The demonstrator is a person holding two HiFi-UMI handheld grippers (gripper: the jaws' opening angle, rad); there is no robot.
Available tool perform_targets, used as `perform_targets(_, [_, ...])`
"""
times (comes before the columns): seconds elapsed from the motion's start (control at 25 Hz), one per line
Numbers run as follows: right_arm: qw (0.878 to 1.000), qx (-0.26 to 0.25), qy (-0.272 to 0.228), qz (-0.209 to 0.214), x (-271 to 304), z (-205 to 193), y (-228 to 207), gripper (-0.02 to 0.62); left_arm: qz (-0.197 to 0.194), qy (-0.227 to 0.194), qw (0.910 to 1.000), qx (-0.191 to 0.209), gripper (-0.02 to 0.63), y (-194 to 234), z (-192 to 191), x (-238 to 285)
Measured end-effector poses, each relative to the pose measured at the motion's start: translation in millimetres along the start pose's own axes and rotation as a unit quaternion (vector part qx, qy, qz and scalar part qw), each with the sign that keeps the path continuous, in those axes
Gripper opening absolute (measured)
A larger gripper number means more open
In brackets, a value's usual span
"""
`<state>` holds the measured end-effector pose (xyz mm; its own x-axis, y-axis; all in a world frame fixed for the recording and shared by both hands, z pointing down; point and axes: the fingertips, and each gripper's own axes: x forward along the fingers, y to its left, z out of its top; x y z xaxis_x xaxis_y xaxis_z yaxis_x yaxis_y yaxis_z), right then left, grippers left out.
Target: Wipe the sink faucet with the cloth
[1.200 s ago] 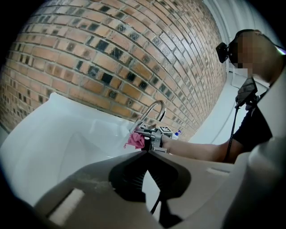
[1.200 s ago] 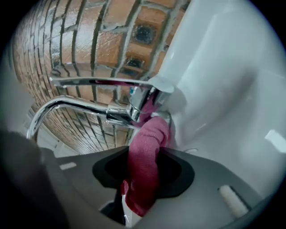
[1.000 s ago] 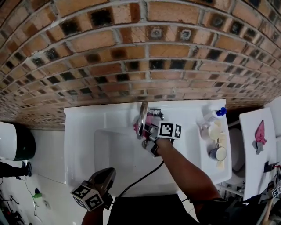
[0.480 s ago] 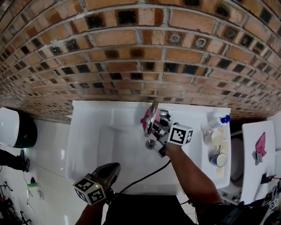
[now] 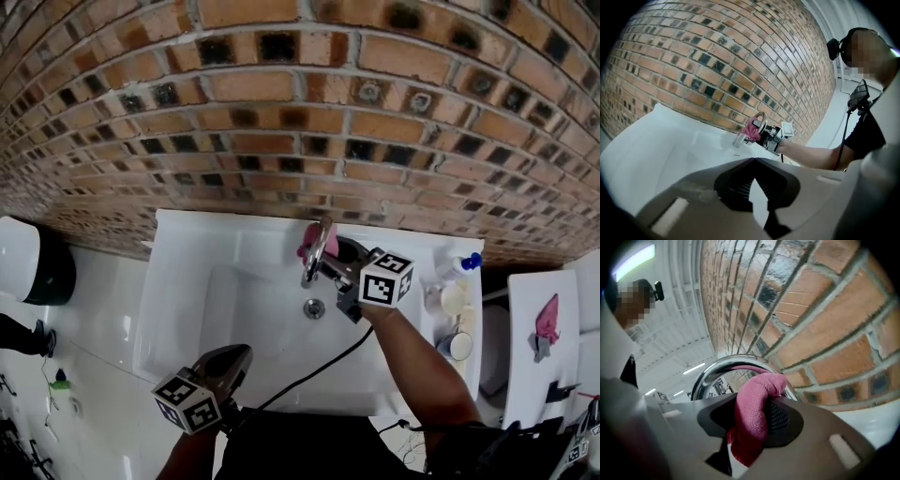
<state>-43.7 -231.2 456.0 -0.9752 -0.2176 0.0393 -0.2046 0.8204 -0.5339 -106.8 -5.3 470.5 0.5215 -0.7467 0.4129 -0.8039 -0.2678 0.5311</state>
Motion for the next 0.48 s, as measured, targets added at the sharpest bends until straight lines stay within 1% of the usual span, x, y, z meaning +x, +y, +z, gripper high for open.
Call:
perform_targets(0.12, [0.996, -0.078, 0.027, 0.032, -1.9, 3.1, 10.1, 0.153, 0.012, -0.008, 0.9999, -0.004, 0.006, -2.5, -2.5, -3.4])
perform_targets(0.2, [0.989, -0.131, 0.045, 0.056, -2.4, 3.5, 18.3, 0.153, 0.020, -0.013, 0.9997, -0.006, 0.006, -4.1, -4.5, -4.9])
perform_targets(0.32, [0.971, -0.211, 0.081, 0.079, -1.7, -0.5, 29.0, 0.148, 0.034, -0.021, 0.9991, -0.011, 0.006, -7.1, -9.4, -6.6])
perform_targets(0.48, [0.943, -0.301, 0.120, 0.078, -7.0, -8.8, 33.8, 0.148, 0.044, -0.031, 0.9984, -0.019, 0.006, -15.0, -17.1, -6.0])
